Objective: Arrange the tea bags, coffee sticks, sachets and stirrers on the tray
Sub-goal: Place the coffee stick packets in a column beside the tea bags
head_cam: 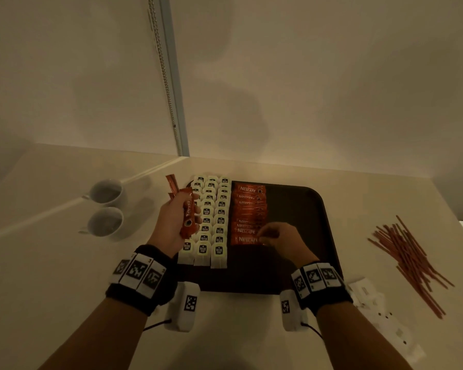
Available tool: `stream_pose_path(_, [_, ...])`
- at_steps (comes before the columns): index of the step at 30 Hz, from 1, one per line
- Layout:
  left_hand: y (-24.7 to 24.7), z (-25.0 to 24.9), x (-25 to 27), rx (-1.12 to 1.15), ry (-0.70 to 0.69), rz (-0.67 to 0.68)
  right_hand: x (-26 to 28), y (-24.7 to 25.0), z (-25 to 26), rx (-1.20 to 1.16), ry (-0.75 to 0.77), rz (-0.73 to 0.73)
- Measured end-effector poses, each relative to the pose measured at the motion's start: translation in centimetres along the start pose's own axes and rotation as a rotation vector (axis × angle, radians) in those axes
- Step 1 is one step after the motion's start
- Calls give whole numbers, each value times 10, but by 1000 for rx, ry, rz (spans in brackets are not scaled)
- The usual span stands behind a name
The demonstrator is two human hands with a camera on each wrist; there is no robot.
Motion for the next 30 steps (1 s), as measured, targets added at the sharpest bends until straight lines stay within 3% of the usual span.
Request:
stream_pose_path(8, [3,0,-5,-84,-23,13,-3,-23,-20,-40,-76,-87])
stream_pose_path(17, [5,2,-6,-57,-20,-45,-14,-34,-23,11,-39,-193])
stream_pose_path(22, [3,4,-4,-70,-39,-14,-14,-36,-26,41,-42,-227])
stream_pose_path(27, [6,11,-6,-195,-84,70,-14,-39,-30,75,-57,-251])
stream_pose_path(30, [9,17,-8,-278,-133,39,-15,-40,-33,82,-58,-265])
Point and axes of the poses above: each hand's wrist, its own x-axis away from the middle knuckle, its own y-axis out of the back of the hand, z = x × y, the point moved 2 cm from there along -x, towards the middle knuckle, and after that the axes turned 14 degrees about -z, right-handed, at the moved point
